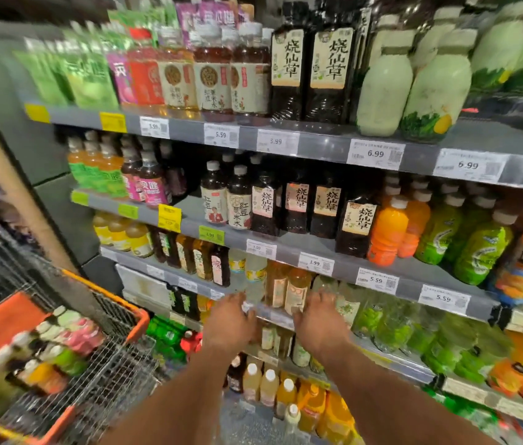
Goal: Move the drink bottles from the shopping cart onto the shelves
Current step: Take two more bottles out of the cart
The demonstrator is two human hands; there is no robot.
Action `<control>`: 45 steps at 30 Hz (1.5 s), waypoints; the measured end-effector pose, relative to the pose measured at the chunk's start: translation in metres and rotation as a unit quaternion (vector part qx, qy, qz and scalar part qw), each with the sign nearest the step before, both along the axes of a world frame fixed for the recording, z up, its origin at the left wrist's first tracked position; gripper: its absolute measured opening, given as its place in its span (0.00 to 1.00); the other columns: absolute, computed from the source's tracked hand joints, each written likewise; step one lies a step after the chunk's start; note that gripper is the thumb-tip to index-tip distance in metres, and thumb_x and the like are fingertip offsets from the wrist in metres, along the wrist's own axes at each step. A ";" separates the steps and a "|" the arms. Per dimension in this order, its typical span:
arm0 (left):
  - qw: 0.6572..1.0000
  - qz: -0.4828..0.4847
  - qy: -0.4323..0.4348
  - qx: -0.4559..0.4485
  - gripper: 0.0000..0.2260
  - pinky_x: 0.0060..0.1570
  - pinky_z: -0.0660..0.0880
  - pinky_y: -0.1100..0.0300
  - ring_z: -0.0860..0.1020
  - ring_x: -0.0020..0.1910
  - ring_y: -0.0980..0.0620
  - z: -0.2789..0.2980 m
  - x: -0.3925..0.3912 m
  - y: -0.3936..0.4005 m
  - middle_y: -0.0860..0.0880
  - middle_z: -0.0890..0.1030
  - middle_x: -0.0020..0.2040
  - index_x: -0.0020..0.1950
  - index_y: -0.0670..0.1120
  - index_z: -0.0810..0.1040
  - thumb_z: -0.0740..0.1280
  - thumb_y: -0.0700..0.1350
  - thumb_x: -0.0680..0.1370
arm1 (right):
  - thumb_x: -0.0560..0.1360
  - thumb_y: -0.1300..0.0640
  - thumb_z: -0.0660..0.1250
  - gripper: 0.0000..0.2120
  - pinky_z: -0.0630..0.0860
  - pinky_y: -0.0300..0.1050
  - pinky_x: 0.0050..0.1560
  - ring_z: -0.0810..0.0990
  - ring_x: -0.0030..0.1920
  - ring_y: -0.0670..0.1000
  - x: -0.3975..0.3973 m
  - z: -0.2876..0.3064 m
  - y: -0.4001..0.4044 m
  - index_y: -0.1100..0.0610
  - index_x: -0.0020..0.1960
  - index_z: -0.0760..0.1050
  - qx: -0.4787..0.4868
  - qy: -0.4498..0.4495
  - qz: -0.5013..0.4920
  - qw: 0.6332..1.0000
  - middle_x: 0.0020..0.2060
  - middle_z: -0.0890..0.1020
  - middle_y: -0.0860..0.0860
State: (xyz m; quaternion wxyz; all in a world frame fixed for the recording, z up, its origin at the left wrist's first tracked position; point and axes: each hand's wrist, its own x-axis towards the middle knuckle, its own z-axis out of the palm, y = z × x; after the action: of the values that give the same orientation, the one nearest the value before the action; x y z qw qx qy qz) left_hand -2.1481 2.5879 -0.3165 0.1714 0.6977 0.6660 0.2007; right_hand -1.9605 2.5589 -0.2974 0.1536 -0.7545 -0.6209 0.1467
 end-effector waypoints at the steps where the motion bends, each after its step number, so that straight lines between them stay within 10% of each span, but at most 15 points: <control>1: 1.000 0.027 -0.005 -0.001 0.20 0.64 0.72 0.52 0.75 0.64 0.47 0.003 -0.016 -0.012 0.46 0.77 0.66 0.69 0.47 0.74 0.62 0.53 0.80 | 0.80 0.46 0.58 0.22 0.74 0.52 0.55 0.77 0.59 0.60 -0.012 0.004 -0.003 0.58 0.69 0.63 -0.002 -0.005 0.013 1.000 0.68 0.65 0.57; 20: 0.896 0.443 -0.029 0.012 0.10 0.41 0.73 0.55 0.75 0.41 0.47 0.028 -0.345 -0.172 0.50 0.78 0.42 0.44 0.50 0.76 0.63 0.55 0.78 | 0.80 0.39 0.54 0.24 0.74 0.52 0.52 0.78 0.54 0.58 -0.383 0.027 -0.042 0.56 0.65 0.66 0.012 0.010 0.402 0.916 0.59 0.69 0.56; 33: 0.922 0.387 -0.016 -0.021 0.10 0.47 0.70 0.54 0.76 0.51 0.46 -0.038 -0.435 -0.088 0.49 0.76 0.47 0.51 0.48 0.76 0.63 0.54 0.79 | 0.79 0.42 0.58 0.29 0.75 0.56 0.58 0.77 0.60 0.60 -0.499 -0.045 0.045 0.59 0.72 0.62 -0.074 0.012 0.402 0.912 0.66 0.68 0.58; 45: 0.862 0.478 -0.103 -0.133 0.14 0.53 0.71 0.53 0.75 0.57 0.42 -0.193 -0.555 0.081 0.44 0.77 0.55 0.60 0.46 0.75 0.64 0.52 0.79 | 0.80 0.45 0.59 0.25 0.73 0.48 0.55 0.78 0.57 0.59 -0.647 -0.199 0.210 0.61 0.69 0.65 -0.152 -0.039 0.469 0.869 0.64 0.71 0.60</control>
State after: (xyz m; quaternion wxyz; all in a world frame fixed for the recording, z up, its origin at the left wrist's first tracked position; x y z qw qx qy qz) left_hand -2.7035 2.6690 -0.5093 0.2131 0.2393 0.9168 0.2383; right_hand -2.6075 2.7693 -0.4961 -0.0745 -0.3937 -0.8772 0.2645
